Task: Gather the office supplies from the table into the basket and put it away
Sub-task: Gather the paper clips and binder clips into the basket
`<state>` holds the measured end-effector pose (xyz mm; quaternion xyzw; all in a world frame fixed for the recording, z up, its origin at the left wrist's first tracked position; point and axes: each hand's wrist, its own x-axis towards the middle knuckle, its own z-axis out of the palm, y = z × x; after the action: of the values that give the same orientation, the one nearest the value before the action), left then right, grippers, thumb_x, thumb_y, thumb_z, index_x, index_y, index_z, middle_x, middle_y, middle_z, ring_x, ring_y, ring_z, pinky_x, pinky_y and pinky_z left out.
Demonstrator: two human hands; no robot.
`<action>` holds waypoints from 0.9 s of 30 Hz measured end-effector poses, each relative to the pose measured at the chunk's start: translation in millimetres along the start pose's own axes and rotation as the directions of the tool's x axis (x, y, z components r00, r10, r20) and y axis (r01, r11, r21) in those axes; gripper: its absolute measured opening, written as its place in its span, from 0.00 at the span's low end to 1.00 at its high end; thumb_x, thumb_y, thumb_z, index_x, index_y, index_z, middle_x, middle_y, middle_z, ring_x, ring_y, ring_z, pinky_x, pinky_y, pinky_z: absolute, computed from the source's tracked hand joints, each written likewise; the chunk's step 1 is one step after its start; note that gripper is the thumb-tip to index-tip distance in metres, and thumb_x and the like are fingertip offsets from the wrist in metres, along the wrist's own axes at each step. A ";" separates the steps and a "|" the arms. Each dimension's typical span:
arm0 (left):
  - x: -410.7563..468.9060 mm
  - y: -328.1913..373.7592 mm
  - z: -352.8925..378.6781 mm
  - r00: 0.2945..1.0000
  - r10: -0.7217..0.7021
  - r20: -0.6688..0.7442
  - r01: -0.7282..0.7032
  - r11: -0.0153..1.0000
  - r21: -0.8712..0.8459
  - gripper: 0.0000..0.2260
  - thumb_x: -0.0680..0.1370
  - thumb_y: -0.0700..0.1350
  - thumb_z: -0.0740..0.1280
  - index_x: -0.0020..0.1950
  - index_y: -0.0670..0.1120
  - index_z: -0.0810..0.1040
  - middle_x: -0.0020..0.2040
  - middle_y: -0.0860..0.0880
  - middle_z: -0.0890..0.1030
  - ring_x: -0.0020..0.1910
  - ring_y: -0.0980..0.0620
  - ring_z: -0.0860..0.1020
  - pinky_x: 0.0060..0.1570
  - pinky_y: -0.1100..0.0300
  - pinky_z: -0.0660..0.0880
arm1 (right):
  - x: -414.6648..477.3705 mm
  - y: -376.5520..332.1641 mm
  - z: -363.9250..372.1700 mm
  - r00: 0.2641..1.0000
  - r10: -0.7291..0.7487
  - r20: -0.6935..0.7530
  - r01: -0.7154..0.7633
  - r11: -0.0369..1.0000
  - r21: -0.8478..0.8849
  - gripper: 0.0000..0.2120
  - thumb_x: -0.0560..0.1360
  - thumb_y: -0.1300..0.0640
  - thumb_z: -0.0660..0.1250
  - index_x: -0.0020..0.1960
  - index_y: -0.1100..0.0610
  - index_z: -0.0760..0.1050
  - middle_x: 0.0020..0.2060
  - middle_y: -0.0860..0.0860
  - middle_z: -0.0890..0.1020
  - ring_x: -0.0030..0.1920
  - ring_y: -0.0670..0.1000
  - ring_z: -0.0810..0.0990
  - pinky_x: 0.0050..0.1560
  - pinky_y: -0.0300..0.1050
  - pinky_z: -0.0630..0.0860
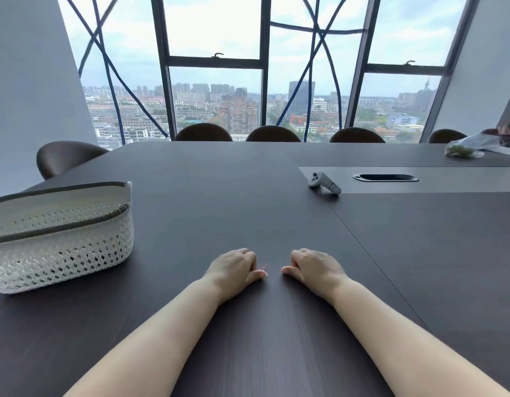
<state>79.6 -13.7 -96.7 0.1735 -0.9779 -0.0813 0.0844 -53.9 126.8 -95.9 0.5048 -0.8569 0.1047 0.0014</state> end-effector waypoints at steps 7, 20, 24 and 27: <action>-2.4 1.4 2.5 0.999 -0.007 -0.046 0.008 1.000 0.008 0.14 0.79 0.54 0.58 0.53 0.44 0.72 0.56 0.46 0.78 0.55 0.46 0.75 0.53 0.57 0.68 | 1.2 -5.5 2.6 0.999 -0.031 -0.021 0.027 0.989 -0.146 0.13 0.79 0.47 0.54 0.45 0.56 0.59 0.51 0.57 0.80 0.53 0.60 0.78 0.41 0.47 0.65; -13.1 -11.7 -3.6 0.953 -0.136 -0.270 0.069 0.967 -0.244 0.13 0.78 0.52 0.61 0.46 0.43 0.75 0.43 0.45 0.80 0.44 0.44 0.76 0.41 0.58 0.65 | -10.6 10.8 2.2 0.970 0.122 -0.210 -0.042 0.935 0.352 0.11 0.78 0.52 0.61 0.40 0.56 0.65 0.29 0.48 0.71 0.34 0.54 0.69 0.37 0.44 0.66; -14.6 -10.4 -4.0 0.950 -0.143 -0.278 0.068 0.963 -0.262 0.13 0.78 0.52 0.61 0.45 0.42 0.75 0.38 0.49 0.75 0.39 0.46 0.73 0.42 0.57 0.67 | -11.0 19.4 -0.9 0.953 0.190 -0.235 -0.060 0.882 0.468 0.11 0.76 0.54 0.64 0.38 0.57 0.67 0.26 0.47 0.69 0.30 0.50 0.66 0.35 0.44 0.65; -14.9 -9.2 -3.4 0.952 -0.139 -0.271 0.057 0.956 -0.289 0.13 0.78 0.51 0.62 0.46 0.41 0.75 0.38 0.47 0.75 0.37 0.47 0.71 0.40 0.59 0.65 | -13.6 21.3 -4.0 0.980 0.155 -0.124 -0.099 0.924 0.369 0.11 0.75 0.52 0.65 0.37 0.54 0.68 0.29 0.49 0.74 0.33 0.52 0.70 0.38 0.45 0.69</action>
<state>97.0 -17.4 -97.2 0.2188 -0.9239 -0.1957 0.2455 -66.0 149.2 -97.3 0.4303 -0.8514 0.2981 -0.0333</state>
